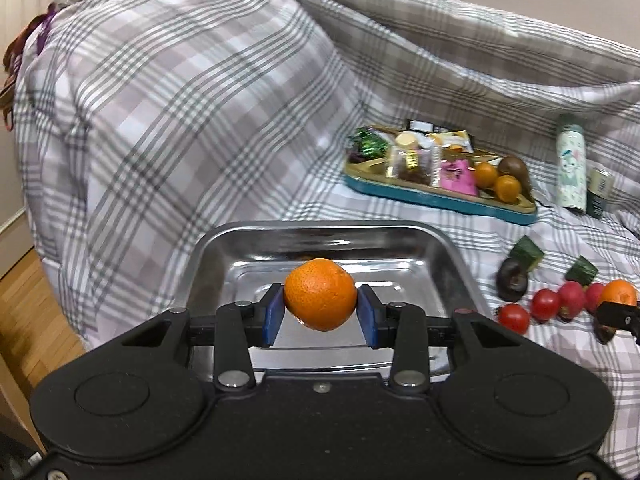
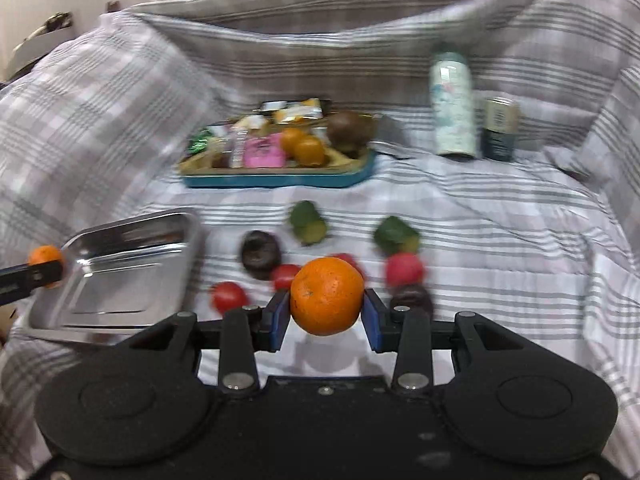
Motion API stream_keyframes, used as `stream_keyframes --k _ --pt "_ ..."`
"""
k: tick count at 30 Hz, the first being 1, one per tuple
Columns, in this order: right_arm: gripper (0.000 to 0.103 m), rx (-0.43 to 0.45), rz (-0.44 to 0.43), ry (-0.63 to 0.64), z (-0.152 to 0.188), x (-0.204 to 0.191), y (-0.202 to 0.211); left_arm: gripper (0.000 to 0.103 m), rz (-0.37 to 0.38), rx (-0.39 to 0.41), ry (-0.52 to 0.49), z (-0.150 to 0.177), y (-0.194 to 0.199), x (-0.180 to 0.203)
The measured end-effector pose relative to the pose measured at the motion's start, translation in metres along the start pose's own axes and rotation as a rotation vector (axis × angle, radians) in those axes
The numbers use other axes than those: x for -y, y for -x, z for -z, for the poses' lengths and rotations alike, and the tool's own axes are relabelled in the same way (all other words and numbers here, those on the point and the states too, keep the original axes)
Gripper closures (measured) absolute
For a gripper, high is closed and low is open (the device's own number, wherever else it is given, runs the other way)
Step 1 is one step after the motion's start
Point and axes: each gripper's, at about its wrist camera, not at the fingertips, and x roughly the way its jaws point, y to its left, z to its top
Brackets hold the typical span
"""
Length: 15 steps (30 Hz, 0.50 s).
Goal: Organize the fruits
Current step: 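Carry both held oranges over the steel tray with both tools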
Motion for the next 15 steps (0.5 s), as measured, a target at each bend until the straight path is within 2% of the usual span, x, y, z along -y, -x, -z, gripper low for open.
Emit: stream_keyframes --k 6,15 --pt "0.063 -0.007 -0.059 0.037 -0.002 -0.045 0.001 0.056 -0.013 -0.030 0.029 0.006 -0.012 -0.014" --pt "0.063 -0.029 -0.088 0.020 0.000 -0.090 -0.015 0.056 -0.001 -0.043 0.051 0.009 -0.020 -0.018"
